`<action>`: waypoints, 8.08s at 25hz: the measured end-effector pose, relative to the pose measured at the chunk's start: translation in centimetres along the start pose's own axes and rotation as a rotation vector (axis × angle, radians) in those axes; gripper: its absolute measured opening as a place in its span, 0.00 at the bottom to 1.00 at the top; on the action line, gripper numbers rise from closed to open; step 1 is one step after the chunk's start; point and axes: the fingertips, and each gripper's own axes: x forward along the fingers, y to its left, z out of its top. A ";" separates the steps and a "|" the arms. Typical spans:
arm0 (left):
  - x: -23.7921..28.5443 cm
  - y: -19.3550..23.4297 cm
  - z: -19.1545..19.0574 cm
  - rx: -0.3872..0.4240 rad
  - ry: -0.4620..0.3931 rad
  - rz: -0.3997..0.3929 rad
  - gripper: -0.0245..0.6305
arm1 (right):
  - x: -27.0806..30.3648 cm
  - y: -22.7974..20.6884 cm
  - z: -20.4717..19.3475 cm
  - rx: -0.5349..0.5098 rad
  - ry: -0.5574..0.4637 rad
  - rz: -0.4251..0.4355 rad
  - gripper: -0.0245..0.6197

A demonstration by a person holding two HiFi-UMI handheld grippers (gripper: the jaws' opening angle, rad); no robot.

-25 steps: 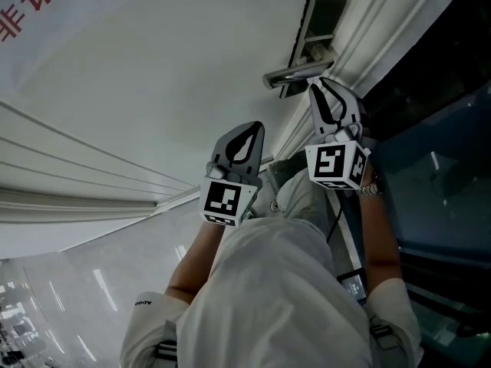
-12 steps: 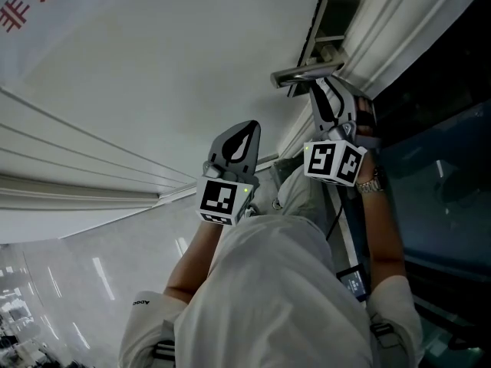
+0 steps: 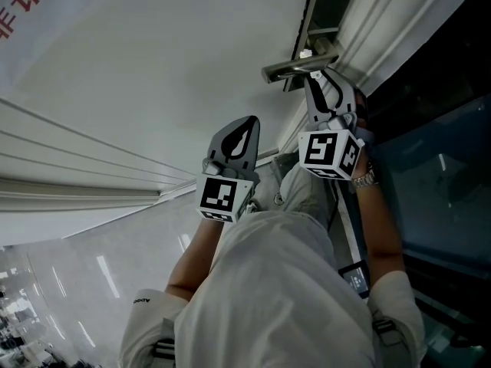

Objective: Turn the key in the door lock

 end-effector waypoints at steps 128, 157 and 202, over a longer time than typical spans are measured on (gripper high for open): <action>-1.2 -0.7 -1.9 -0.019 0.037 0.010 0.05 | -0.1 -1.3 -2.2 1.705 -0.133 0.258 0.12; -1.3 -1.4 -2.4 -0.014 0.054 -0.004 0.05 | -0.8 -0.6 -0.2 0.044 -0.053 -0.034 0.26; -1.2 -1.6 -2.4 -0.019 0.057 0.005 0.05 | 0.4 -0.3 0.5 -0.061 -0.044 -0.075 0.20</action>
